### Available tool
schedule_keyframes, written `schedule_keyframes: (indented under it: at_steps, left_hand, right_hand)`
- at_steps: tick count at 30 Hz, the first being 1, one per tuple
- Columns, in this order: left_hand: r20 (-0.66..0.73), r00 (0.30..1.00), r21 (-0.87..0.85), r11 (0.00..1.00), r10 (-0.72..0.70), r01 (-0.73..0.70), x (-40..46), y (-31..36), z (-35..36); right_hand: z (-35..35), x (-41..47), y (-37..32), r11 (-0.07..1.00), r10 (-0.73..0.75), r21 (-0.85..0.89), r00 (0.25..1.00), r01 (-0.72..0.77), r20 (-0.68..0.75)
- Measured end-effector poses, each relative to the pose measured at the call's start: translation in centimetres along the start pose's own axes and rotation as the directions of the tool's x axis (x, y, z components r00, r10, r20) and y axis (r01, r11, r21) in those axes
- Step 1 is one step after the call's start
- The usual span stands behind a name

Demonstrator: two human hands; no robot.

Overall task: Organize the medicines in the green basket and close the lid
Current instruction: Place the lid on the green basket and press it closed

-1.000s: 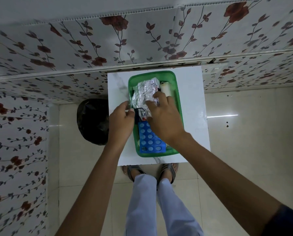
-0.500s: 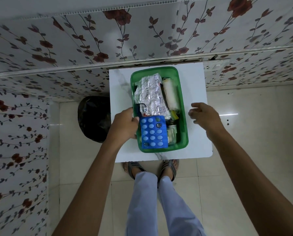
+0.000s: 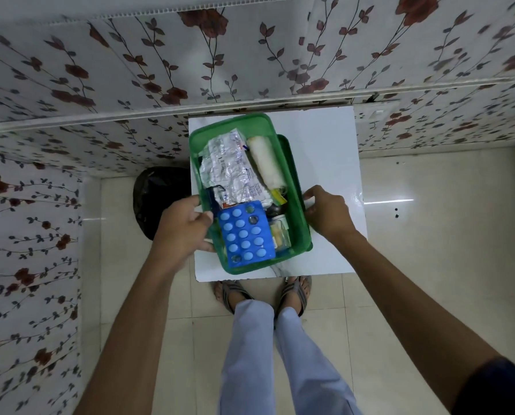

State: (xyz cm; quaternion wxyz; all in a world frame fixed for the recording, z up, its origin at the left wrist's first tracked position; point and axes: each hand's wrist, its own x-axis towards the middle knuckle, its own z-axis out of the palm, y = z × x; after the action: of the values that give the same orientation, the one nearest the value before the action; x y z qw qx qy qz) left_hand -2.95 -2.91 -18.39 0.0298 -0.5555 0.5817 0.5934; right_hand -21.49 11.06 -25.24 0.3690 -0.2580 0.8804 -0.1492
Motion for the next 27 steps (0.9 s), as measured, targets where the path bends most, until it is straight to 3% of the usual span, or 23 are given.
schedule_keyframes:
  at_steps: [4, 8, 11, 15, 20, 23, 27]
  left_hand:
    - [0.013, 1.0, -0.026, 1.0, 0.012, -0.012, 0.2, 0.1, -0.2]
    - [0.048, 0.998, -0.074, 0.997, 0.033, -0.029, 0.2, 0.5, 0.2]
    - [0.043, 0.998, -0.05, 0.997, 0.053, -0.051, 0.7, 1.0, 1.1]
    - [0.033, 0.996, 0.057, 0.995, 0.078, -0.08, 1.7, 1.3, 2.6]
    - [0.047, 0.997, 0.063, 0.996, 0.061, -0.063, 2.1, 1.7, 3.0]
    - [0.063, 0.998, 0.068, 0.997, 0.025, -0.029, 2.2, 1.5, 2.7]
    - [-0.023, 0.981, 0.196, 0.963, 0.191, -0.183, 2.0, 1.4, 3.0]
  right_hand:
    - [-1.5, 0.3, -0.5, 0.998, 0.056, 0.022, 0.997, -0.055, -0.051]
    - [-5.5, -0.6, -0.5, 0.992, 0.108, 0.086, 0.975, -0.093, -0.195]
    - [-8.3, -2.0, -1.2, 0.995, 0.07, 0.096, 0.945, -0.041, -0.321]
    - [-9.8, -4.3, -3.1, 0.993, -0.013, 0.105, 0.927, 0.057, -0.375]
    - [-7.0, -5.7, -5.3, 0.981, -0.156, 0.068, 0.945, 0.183, -0.288]
    - [-3.7, -6.2, -6.0, 0.965, -0.261, -0.068, 0.926, 0.252, -0.273]
    - [-1.9, -5.6, -6.2, 0.928, -0.356, -0.203, 0.906, 0.313, -0.23]
